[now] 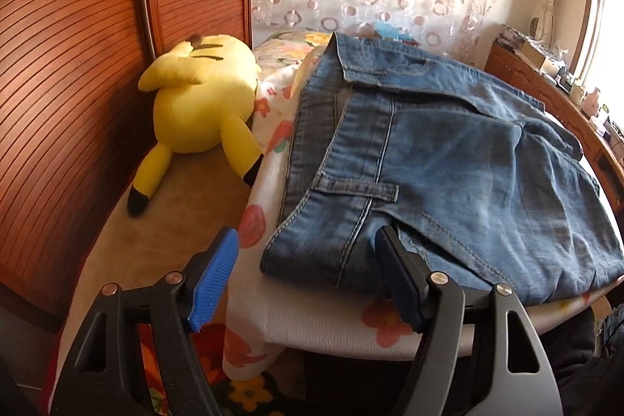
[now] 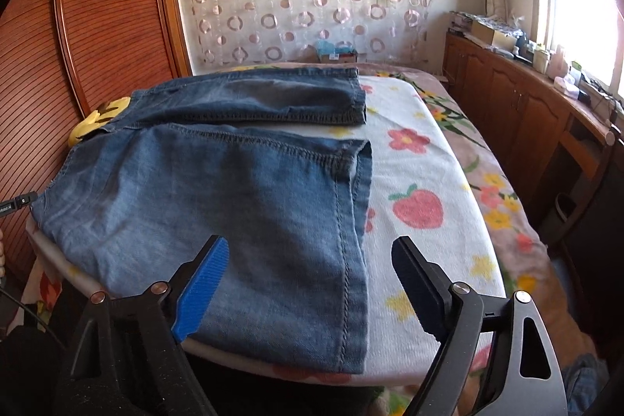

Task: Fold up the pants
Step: 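Move both grippers down toward the hem of the jeans leg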

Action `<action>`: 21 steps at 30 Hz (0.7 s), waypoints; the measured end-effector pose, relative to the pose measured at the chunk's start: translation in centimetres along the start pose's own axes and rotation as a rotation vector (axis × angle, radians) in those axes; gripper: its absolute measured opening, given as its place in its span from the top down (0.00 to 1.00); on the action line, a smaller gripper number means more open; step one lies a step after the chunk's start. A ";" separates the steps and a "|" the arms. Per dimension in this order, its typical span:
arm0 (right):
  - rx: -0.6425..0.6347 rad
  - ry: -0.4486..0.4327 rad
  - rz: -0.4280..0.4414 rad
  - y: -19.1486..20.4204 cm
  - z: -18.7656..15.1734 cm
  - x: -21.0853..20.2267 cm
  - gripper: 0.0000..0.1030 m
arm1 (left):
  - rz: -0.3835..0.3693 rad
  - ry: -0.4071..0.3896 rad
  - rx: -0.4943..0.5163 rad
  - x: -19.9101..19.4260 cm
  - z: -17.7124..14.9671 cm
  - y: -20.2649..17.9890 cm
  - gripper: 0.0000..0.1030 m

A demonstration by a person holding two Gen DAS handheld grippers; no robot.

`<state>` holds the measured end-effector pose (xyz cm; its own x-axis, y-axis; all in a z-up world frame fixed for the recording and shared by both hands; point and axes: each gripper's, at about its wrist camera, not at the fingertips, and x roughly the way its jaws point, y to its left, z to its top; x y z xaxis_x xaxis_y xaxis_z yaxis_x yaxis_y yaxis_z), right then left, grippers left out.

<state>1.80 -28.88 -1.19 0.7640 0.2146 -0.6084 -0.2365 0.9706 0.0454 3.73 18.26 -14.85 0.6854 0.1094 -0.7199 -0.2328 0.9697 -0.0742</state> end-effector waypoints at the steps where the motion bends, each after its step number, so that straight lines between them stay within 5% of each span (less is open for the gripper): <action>1: 0.004 0.011 0.003 -0.2 -0.2 -0.2 0.19 | 0.000 0.006 -0.001 0.3 -0.1 0.0 0.28; 11: 0.000 0.082 0.020 -1.0 -0.9 -2.0 0.26 | 0.004 0.027 -0.004 1.2 -0.9 -0.1 0.28; 21: 0.002 0.126 -0.003 -1.3 -1.9 -1.3 0.52 | 0.009 0.023 0.005 1.4 -1.0 -0.1 0.28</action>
<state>-0.02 -30.63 -1.96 0.6831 0.1967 -0.7034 -0.2332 0.9714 0.0451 4.02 18.08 -16.48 0.6671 0.1128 -0.7364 -0.2355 0.9697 -0.0648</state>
